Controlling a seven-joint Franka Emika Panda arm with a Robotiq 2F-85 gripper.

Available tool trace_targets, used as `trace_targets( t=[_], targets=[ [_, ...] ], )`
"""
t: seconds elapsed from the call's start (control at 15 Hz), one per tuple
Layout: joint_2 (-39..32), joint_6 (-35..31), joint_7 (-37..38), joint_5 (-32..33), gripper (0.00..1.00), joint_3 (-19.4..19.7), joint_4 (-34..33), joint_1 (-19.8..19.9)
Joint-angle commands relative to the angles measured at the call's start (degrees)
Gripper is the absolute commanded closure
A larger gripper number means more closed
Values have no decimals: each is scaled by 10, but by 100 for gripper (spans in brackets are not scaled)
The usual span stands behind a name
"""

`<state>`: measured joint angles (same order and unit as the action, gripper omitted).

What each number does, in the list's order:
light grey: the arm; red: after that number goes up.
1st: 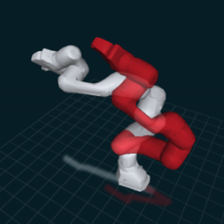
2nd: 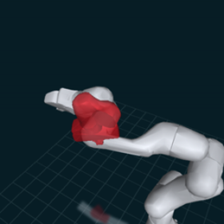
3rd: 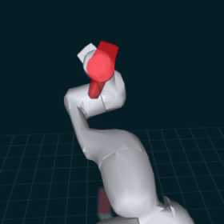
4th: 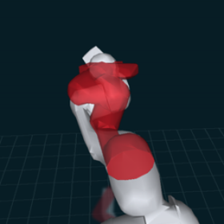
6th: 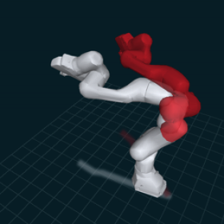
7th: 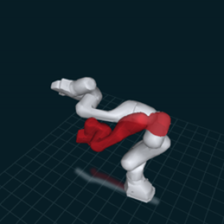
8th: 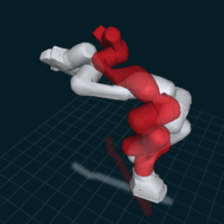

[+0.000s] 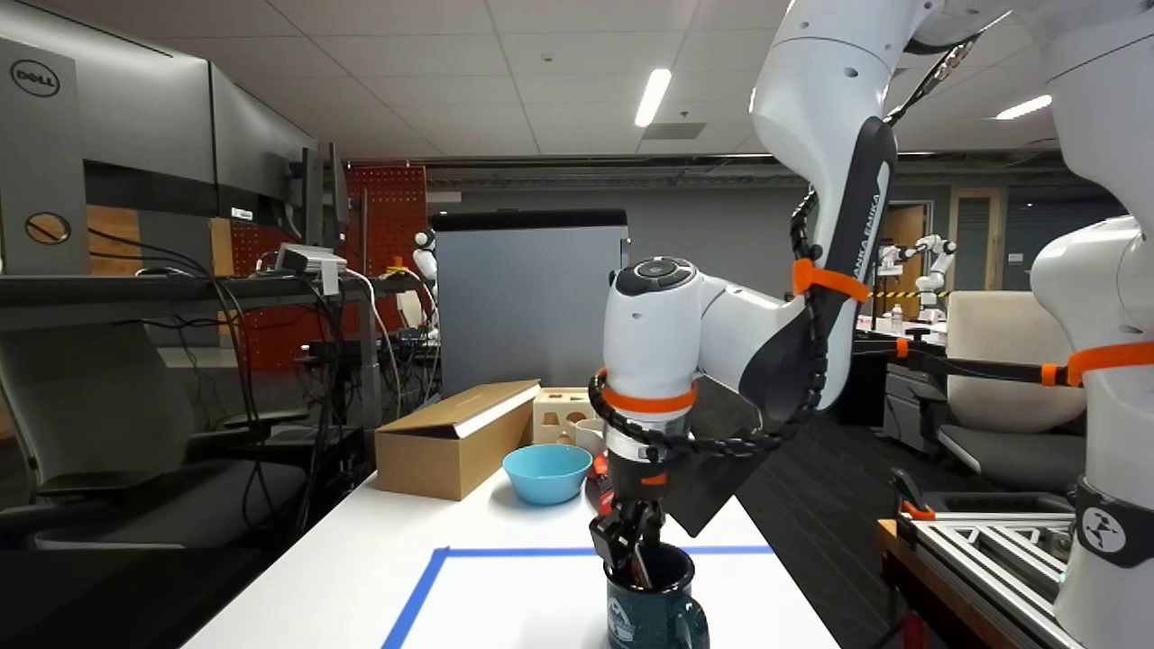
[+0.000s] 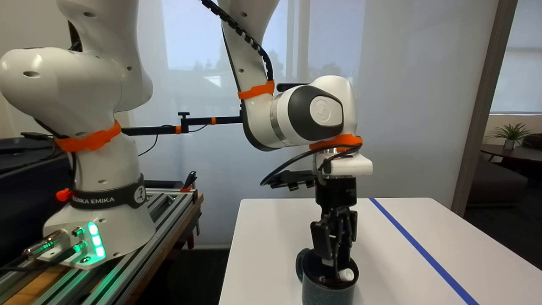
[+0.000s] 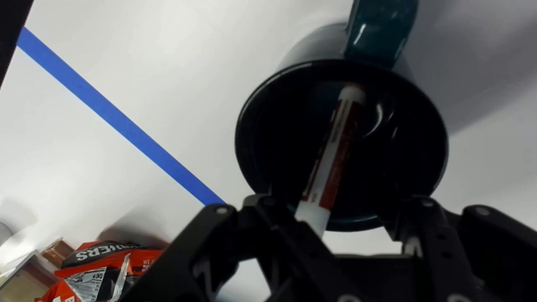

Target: Remove the marker from the cup

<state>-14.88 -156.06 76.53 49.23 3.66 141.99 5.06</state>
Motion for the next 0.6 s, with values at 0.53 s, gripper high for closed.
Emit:
trace_targets(
  t=[0.53],
  targets=[
    [-42, -8, 36, 56, 81, 17, -30, -11]
  ],
)
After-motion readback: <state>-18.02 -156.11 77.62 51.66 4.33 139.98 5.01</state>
